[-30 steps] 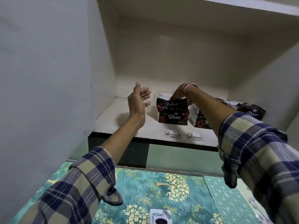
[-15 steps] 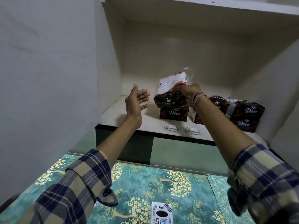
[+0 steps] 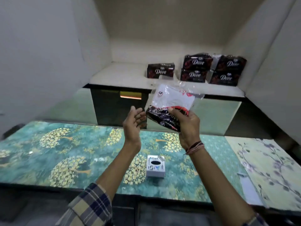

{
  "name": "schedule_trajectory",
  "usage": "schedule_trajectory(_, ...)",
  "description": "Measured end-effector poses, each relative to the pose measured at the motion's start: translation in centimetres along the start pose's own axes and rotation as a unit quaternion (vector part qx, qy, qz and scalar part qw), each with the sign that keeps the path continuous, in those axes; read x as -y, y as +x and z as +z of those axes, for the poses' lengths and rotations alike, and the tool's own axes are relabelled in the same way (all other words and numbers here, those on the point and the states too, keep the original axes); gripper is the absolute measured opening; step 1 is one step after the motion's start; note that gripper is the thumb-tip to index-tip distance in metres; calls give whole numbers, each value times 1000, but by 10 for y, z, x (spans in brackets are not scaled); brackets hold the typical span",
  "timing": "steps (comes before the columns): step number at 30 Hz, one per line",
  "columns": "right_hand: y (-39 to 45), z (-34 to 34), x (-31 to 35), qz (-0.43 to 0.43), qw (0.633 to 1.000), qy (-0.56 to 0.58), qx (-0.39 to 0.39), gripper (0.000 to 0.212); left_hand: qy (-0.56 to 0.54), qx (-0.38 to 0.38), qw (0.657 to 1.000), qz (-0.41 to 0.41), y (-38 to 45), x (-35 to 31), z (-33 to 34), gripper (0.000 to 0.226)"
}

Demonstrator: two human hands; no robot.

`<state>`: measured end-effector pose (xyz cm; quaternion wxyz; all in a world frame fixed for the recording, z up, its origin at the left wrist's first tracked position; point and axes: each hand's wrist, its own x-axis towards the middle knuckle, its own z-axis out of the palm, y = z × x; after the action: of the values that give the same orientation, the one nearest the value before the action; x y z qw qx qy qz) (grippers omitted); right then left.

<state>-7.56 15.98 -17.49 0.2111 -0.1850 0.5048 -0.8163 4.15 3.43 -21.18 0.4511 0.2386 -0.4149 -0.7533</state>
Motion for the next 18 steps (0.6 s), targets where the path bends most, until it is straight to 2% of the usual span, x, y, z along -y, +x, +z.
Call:
schedule_trajectory(2,-18,-16,-30,28,999,9,-27,50,27,13,999,-42,-22,32,-15,58)
schedule_trajectory(5,-38,-33,-74,66,994,25,-77,45,33,39,991,-121,-47,72,-33,51)
schedule_trajectory(8,-49,-41,-116,113,986,0,-120,45,50,47,984,-166,-53,106,-50,49)
schedule_trajectory(11,-52,-48,-154,153,981,-18,-119,53,49,27,979,-197,-42,135,-69,51)
schedule_trajectory(13,-49,-52,-168,171,978,-41,-113,44,44,-3,975,-216,-27,149,-82,46)
schedule_trajectory(15,-38,-60,-173,157,975,-77,-139,36,37,-23,971,-233,-7,156,-95,43)
schedule_trajectory(18,-2,-75,-166,87,966,-143,-196,17,62,-17,970,-236,30,161,-116,42)
